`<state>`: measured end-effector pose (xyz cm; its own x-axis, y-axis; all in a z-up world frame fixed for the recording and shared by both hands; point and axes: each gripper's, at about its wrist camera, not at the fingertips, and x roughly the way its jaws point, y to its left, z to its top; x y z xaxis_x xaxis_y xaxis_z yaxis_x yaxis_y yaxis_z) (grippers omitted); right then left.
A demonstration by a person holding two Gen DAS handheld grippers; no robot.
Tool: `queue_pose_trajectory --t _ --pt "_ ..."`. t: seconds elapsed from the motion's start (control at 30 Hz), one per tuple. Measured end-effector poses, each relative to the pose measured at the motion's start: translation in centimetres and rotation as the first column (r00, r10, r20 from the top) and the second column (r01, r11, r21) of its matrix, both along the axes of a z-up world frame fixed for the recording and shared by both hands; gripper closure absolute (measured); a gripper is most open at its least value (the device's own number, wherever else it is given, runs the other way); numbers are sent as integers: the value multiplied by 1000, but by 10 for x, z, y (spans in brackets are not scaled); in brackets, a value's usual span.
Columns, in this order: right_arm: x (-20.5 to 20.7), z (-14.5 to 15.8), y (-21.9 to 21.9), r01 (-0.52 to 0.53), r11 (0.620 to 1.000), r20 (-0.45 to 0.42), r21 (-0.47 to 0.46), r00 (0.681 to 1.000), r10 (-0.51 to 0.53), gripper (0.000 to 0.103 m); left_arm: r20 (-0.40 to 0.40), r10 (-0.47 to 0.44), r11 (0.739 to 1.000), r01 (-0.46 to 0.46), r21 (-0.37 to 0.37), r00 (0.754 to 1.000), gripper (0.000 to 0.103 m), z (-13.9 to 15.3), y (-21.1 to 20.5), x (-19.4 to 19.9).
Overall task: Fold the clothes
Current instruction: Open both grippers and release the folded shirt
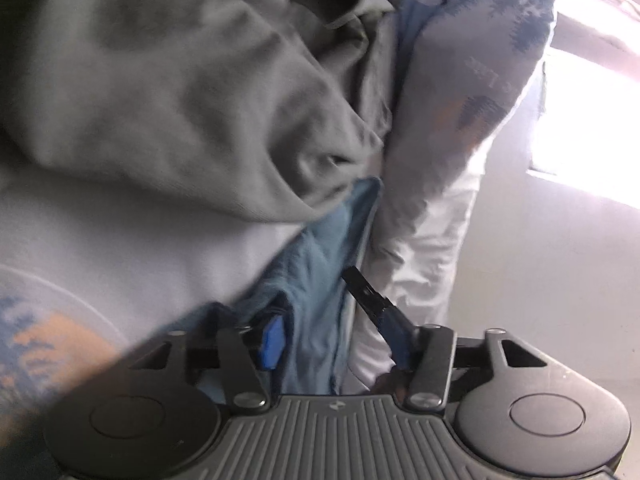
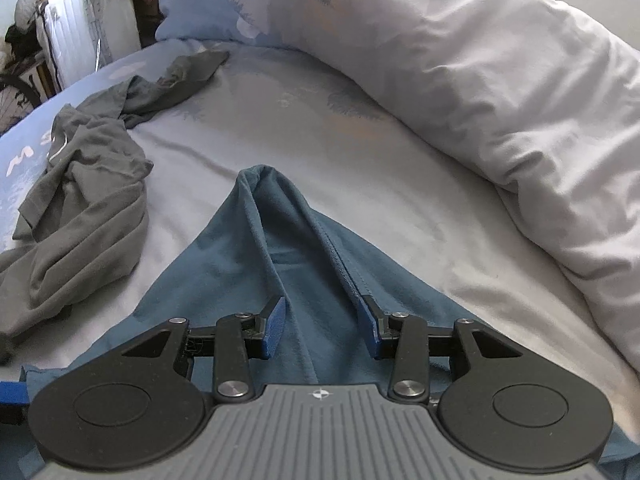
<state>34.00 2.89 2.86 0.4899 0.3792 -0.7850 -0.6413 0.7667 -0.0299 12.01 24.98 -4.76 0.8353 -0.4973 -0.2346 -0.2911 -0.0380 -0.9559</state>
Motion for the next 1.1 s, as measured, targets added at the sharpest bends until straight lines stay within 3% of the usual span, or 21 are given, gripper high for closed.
queue_pose_trajectory --t 0.13,0.27,0.43,0.6,0.7,0.9,1.1 --pt "-3 1 -8 11 999 1 36 1000 -11 61 62 -38 999 38 5 997 43 15 -4 5" --pt "-3 3 -14 22 998 10 52 1000 -23 61 24 -68 995 66 78 997 42 15 -9 10" --pt "-3 5 -17 29 997 18 65 999 -30 59 -18 -108 992 109 68 994 42 4 -18 17" --pt "-4 7 -18 27 997 25 76 999 -29 59 28 -84 995 83 51 996 44 1 -18 19" --pt "-6 6 -18 25 997 25 79 999 -27 59 79 -81 997 80 14 994 54 2 -16 21" --pt "-10 11 -24 22 995 34 94 999 -25 59 147 -115 993 116 4 982 54 9 -23 27" --pt "-10 16 -27 28 995 41 91 999 -32 59 62 -201 978 196 77 978 54 2 -42 31"
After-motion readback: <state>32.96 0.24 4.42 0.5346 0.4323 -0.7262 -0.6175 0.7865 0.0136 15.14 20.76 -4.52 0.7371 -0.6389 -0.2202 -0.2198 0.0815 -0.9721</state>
